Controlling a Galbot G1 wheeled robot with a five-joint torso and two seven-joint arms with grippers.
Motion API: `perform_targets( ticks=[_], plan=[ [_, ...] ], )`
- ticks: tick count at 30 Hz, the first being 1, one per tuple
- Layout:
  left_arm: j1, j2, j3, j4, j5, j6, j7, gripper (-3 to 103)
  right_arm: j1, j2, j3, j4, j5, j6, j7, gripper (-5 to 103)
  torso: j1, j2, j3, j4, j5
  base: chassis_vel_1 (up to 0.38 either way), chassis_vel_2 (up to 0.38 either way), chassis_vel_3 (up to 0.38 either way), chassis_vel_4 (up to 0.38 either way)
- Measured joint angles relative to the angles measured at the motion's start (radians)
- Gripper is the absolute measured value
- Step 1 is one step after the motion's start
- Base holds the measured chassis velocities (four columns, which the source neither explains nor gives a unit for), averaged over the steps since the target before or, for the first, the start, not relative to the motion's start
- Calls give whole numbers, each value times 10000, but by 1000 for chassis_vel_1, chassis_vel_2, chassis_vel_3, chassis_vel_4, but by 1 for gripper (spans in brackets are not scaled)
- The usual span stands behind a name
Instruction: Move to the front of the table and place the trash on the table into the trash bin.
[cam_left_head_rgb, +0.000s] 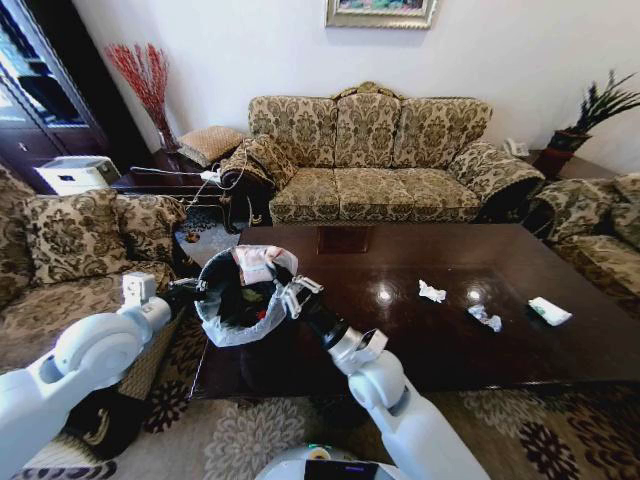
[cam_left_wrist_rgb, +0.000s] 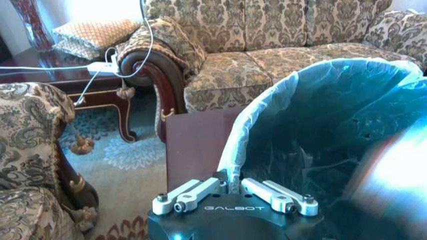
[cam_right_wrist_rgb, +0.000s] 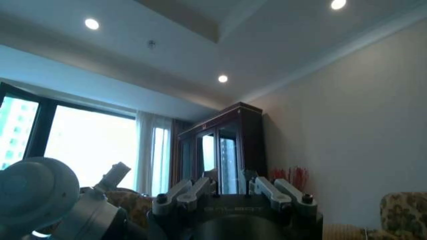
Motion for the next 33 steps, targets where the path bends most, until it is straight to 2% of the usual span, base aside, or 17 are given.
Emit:
perform_targets(
  ticks=[2,4,6,7,8,9,10,11,13,14,17,19,22,23,26,33],
  plan=[
    [4,-37,-1,-16,2,-3,0,0,-56,35,24,-19,-16,3,15,31,0,0,0,0,0,0,0,0,0],
    [4,-39,-1,-18,3,-4,0,0,-68,39,32,-20,-10,5,17,31,0,0,0,0,0,0,0,0,0],
    [5,-54,-1,-9,13,-8,3,0,-208,67,122,75,250,37,114,41,0,0,0,0,0,0,0,0,0],
    [3,-57,-1,30,18,-11,6,0,-293,77,194,173,273,0,473,47,0,0,0,-1,1,0,0,0,0],
    [-1,-70,0,84,34,-20,3,0,-440,87,365,298,63,-372,1201,52,0,0,0,-1,0,0,0,0,0],
    [-1,-70,0,84,34,-20,3,0,-440,87,365,298,63,-372,1201,52,0,0,0,-1,0,0,0,0,0],
    [-4,-91,1,117,51,-32,2,0,-558,88,538,312,-64,-588,1768,58,0,0,0,-1,0,0,0,0,0],
    [-5,-119,3,134,61,-40,2,0,-668,87,737,251,-87,-599,2231,58,0,0,0,-1,0,0,0,0,0],
    [-5,-180,3,140,72,-46,8,0,-933,41,1355,59,154,-867,2714,69,0,0,0,0,0,0,0,0,0],
    [-5,-180,3,140,72,-46,8,0,-933,41,1355,59,154,-867,2714,69,0,0,0,0,0,0,0,0,0],
    [-2,-250,18,140,112,-53,29,0,-1158,7,2340,-474,1400,-1483,3511,85,0,0,0,-1,2,0,0,0,0],
    [-5,-272,27,136,120,-56,31,0,-1159,18,2624,-726,1713,-1559,3687,85,0,0,0,-2,2,0,0,0,0],
    [-36,-389,75,101,145,-87,42,0,-761,120,3549,-2004,2886,-2000,3990,99,0,0,0,0,0,-7,-9,15,20],
    [-36,-389,75,101,145,-87,42,0,-761,120,3549,-2004,2886,-2000,3990,99,0,0,0,0,0,-21,-26,46,60],
    [-41,-532,101,-11,182,-113,41,0,-171,249,4241,-3299,3818,-2355,4471,100,1,-1,1,2,2,-54,-31,61,70],
    [71,-730,71,-177,291,-116,53,0,504,324,4994,-4901,3610,-2081,5083,100,1,-1,1,0,3,-141,-133,157,144]
  ],
)
